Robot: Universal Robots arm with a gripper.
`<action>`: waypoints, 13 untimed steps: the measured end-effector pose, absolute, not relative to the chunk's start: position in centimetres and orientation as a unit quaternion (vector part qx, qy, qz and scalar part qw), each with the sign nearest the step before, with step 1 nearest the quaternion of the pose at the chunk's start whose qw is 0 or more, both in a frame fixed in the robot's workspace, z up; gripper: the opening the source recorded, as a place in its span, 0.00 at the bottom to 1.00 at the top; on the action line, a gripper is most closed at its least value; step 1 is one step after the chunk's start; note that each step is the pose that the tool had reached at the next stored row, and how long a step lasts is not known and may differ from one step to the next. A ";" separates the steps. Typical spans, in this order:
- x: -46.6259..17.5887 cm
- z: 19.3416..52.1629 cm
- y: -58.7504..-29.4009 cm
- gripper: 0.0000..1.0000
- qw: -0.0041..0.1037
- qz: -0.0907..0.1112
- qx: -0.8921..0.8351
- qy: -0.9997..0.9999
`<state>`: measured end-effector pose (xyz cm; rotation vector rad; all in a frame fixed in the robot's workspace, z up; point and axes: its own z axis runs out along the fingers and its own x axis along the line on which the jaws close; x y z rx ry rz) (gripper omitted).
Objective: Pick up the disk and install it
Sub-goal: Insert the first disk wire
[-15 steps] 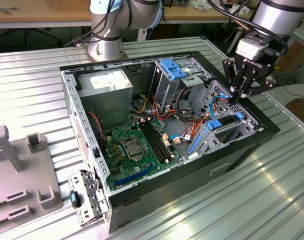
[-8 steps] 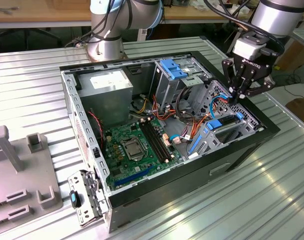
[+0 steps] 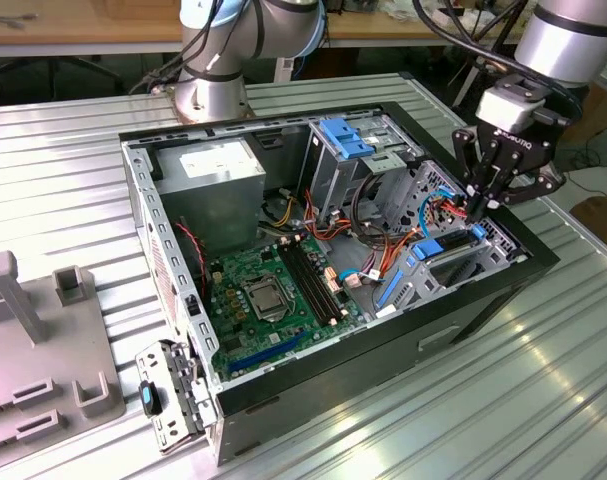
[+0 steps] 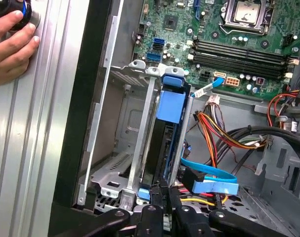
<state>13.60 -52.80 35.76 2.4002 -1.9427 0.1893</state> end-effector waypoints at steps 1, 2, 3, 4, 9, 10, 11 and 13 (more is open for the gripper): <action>13.6 35.7 -52.8 0.16 0.024 0.061 0.774 -0.629; 13.5 35.7 -52.8 0.16 0.026 0.062 0.767 -0.638; 13.5 35.6 -52.8 0.16 0.027 0.062 0.762 -0.644; 13.4 35.5 -52.8 0.16 0.028 0.063 0.759 -0.647; 12.9 35.4 -52.8 0.16 0.026 0.065 0.754 -0.654; 12.9 35.4 -52.8 0.16 0.025 0.066 0.753 -0.654; 12.8 35.4 -52.8 0.16 0.024 0.068 0.752 -0.655; 12.8 35.3 -52.7 0.16 0.022 0.070 0.748 -0.659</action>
